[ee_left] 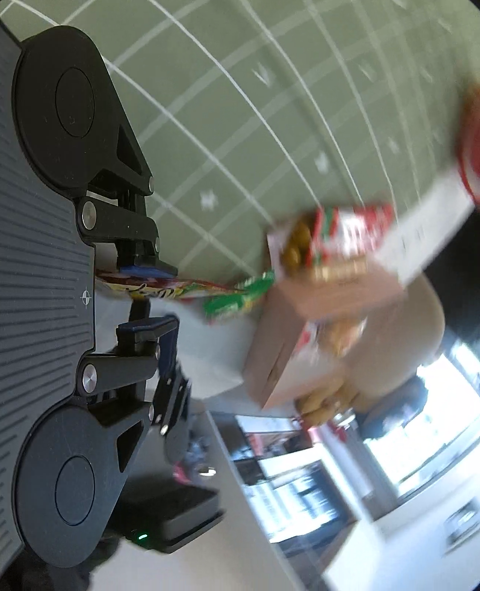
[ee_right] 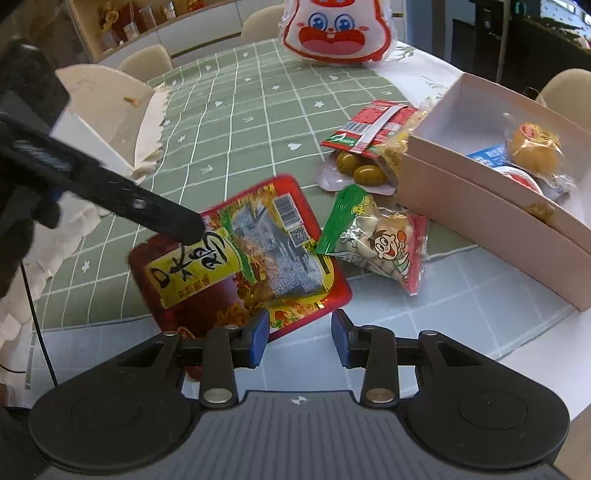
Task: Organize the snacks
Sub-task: 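Grasp the red-and-yellow snack bag on the table with the left tool, then lift the red-and-yellow bag with the left tool while the right reaches the cartoon bag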
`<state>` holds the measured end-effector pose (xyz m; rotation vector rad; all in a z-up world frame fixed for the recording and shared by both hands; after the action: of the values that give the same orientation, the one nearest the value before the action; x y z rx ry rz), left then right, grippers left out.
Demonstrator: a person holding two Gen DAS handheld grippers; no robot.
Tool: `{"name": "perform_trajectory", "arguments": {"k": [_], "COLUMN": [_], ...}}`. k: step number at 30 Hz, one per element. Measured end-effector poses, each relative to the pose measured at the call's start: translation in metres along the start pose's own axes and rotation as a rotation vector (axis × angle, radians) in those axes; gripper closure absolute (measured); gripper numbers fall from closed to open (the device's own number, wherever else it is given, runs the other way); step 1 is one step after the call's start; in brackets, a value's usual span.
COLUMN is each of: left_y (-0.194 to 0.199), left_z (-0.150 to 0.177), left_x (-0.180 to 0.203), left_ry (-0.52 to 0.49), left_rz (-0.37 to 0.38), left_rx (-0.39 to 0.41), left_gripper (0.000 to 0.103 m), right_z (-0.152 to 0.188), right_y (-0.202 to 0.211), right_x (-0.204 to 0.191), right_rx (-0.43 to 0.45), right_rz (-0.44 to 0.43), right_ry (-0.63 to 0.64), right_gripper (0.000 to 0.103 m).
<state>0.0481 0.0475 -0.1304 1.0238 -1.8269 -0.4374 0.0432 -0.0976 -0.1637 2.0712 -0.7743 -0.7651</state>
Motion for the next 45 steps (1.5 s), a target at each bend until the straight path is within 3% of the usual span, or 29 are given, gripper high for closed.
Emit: {"name": "perform_trajectory", "arguments": {"k": [4,10,17,20,22,27,33,35,37,38,40,42,45], "left_y": [-0.016,-0.044,-0.048,-0.038,-0.030,-0.053,-0.063,-0.053,-0.041,-0.036,-0.026,-0.018,-0.012], "left_z": [0.002,0.015,0.019,0.017,0.012,0.014,0.017,0.012,0.007,0.004,-0.002,-0.006,-0.006], "left_x": [0.028,0.026,0.010,0.016,0.024,0.029,0.016,0.013,0.008,0.006,-0.002,-0.013,-0.026], "left_ry": [-0.154,-0.217,-0.090,-0.036,-0.053,-0.093,-0.010,-0.017,-0.018,-0.013,0.011,0.028,0.063], "left_rz": [-0.094,-0.198,-0.136,-0.067,-0.038,-0.094,-0.087,-0.123,-0.167,-0.180,-0.225,-0.303,-0.376], "left_rx": [-0.013,-0.080,-0.059,-0.022,0.011,-0.057,-0.061,-0.028,0.010,0.025,0.063,0.089,0.105], "left_gripper": [0.075,0.071,0.071,0.074,0.081,0.072,0.078,0.078,0.079,0.079,0.079,0.079,0.079], "right_z": [0.004,0.014,0.016,0.015,0.014,0.017,0.017,0.011,0.001,-0.005,-0.015,-0.022,-0.024], "right_y": [0.007,0.010,0.012,0.011,0.012,0.012,0.017,0.026,0.035,0.038,0.037,0.028,0.014], "right_x": [0.009,0.019,0.026,0.026,0.026,0.028,0.035,0.036,0.042,0.045,0.052,0.060,0.061], "right_rx": [0.017,0.017,0.041,0.048,0.057,0.049,0.061,0.100,0.155,0.183,0.221,0.201,0.122], "right_rz": [-0.021,-0.017,-0.011,-0.012,-0.014,-0.022,-0.003,0.014,0.058,0.093,0.168,0.199,0.105], "right_ry": [-0.036,-0.066,-0.101,-0.105,-0.103,-0.104,-0.118,-0.115,-0.120,-0.120,-0.105,-0.134,-0.220], "right_gripper": [0.066,0.066,0.066,0.066,0.066,0.066,0.066,0.062,0.042,0.038,0.037,0.037,0.037]}}
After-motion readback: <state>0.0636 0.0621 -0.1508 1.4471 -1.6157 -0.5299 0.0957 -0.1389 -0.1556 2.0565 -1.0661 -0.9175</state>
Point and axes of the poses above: each gripper's, at about its wrist camera, not at the fingertips, and y roughly against the way its jaws point, x to its right, z to its underside, the point moved 7 cm from there along -y, roughly the way its jaws point, and after that the axes turned 6 degrees about -y, right-handed, at the moved point
